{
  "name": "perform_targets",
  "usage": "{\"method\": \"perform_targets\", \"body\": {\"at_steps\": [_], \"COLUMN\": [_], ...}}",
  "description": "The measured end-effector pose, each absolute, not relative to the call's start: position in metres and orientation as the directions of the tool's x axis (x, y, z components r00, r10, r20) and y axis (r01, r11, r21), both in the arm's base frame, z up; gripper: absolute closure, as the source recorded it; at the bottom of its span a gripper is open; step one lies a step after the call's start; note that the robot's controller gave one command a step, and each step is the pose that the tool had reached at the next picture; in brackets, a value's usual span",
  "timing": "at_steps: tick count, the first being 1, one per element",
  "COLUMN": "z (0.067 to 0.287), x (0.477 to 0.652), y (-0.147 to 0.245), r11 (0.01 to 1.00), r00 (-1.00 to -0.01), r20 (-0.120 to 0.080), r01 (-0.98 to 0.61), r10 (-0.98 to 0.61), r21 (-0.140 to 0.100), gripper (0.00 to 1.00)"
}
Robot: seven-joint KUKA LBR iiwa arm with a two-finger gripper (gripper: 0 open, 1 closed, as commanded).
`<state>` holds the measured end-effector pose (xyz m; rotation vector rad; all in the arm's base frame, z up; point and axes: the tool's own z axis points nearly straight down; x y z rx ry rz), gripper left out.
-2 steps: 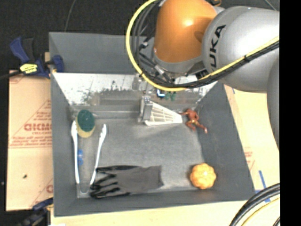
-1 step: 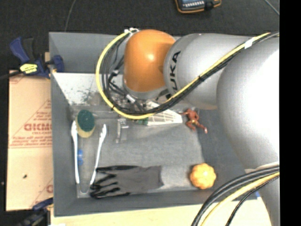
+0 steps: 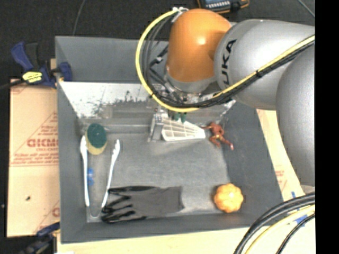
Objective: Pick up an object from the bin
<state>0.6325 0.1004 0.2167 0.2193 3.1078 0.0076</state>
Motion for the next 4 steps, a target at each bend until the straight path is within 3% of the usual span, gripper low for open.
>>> {"method": "perform_targets", "body": {"at_steps": [1, 2, 3, 4], "z": [0.126, 0.225, 0.119, 0.198], "x": [0.562, 0.619, 0.55, 0.599], "y": [0.129, 0.103, 0.124, 0.081], "r11": [0.985, 0.992, 0.99, 0.99], "r00": [-0.985, -0.992, -0.99, -0.989], "r20": [-0.014, -0.037, -0.015, -0.046], "r01": [-0.172, 0.122, -0.14, 0.139], "r10": [-0.172, 0.122, -0.14, 0.139], "r21": [0.003, 0.009, 0.003, 0.013], "gripper": [0.0, 0.0, 0.0, 0.0]}}
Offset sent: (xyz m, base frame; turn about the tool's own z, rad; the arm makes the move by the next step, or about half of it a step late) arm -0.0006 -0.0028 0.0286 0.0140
